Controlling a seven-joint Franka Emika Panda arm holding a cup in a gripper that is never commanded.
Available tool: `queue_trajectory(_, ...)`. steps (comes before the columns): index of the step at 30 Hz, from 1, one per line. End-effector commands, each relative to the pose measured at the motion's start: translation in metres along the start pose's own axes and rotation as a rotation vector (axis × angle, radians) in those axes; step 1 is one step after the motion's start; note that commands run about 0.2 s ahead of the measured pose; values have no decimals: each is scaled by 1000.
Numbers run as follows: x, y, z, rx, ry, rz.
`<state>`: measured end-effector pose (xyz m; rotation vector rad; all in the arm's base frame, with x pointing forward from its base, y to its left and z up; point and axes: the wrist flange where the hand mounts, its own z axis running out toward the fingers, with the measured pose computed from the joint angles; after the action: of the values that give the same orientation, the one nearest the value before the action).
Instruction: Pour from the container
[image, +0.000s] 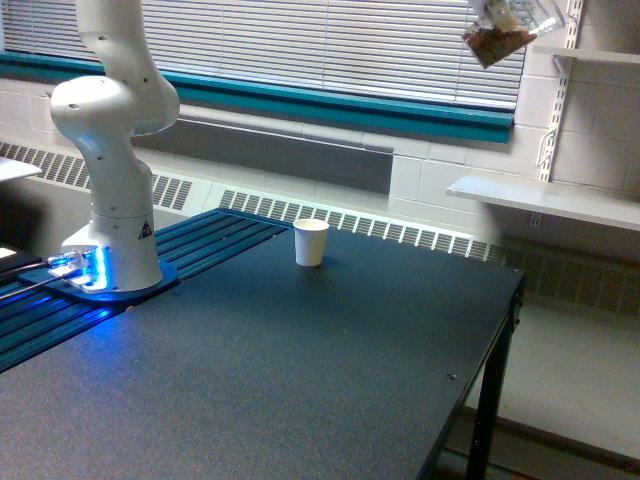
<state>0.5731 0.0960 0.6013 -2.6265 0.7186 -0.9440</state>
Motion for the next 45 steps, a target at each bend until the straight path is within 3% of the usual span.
queue_trajectory(1, -15, 54, 45, -102, -72, 160)
queue_trajectory(19, -36, 54, 62, -140, -117, 124)
queue_trajectory(33, -94, 26, 79, -156, -198, 11)
queue_trajectory(45, -151, -8, 75, -154, -239, -116)
